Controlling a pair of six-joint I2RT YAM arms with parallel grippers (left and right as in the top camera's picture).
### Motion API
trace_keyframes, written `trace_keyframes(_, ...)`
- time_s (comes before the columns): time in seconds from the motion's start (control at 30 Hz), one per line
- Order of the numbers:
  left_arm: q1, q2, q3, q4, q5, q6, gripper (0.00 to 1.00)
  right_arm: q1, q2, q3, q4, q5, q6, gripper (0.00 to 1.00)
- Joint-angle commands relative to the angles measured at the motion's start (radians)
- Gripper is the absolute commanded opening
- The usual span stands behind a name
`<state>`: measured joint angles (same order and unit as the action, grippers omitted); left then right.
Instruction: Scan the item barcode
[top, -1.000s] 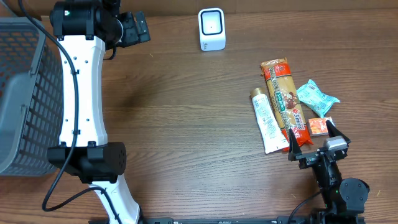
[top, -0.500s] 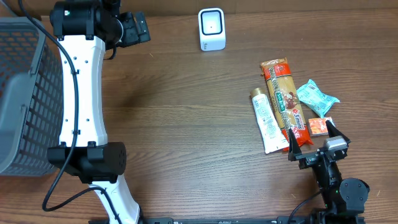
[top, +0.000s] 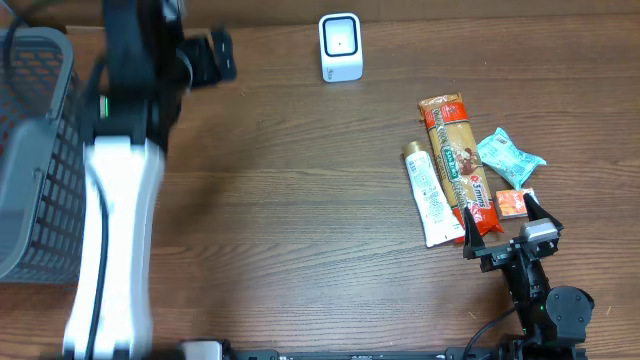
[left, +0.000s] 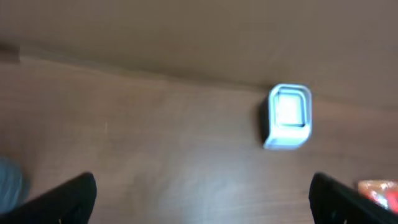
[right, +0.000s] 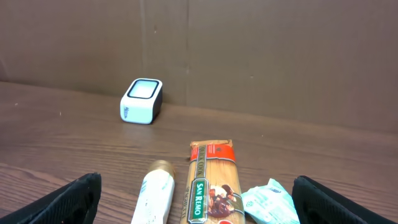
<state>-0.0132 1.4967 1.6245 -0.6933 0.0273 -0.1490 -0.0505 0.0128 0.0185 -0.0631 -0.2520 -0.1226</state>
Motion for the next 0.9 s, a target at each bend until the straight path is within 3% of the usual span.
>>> trace_keyframes(0.0,-0.006,-0.200,-0.291,0.161,0.101,0.181,1.00,0.005,-0.010,-0.010,0.006,-0.001,0.010,1.00)
trace_keyframes(0.37,-0.006,-0.809,-1.078,0.634,0.096,0.352,1.00,0.005,-0.010,-0.010,0.006,-0.001,0.010,1.00)
trace_keyframes(0.73,-0.006,-1.237,-1.448,0.654,0.066,0.395,1.00,0.005,-0.010,-0.010,0.006,-0.001,0.010,1.00)
trace_keyframes(0.87,-0.006,-1.332,-1.532,0.653,-0.005,0.288,1.00,0.005,-0.010,-0.010,0.006,-0.001,0.010,1.00)
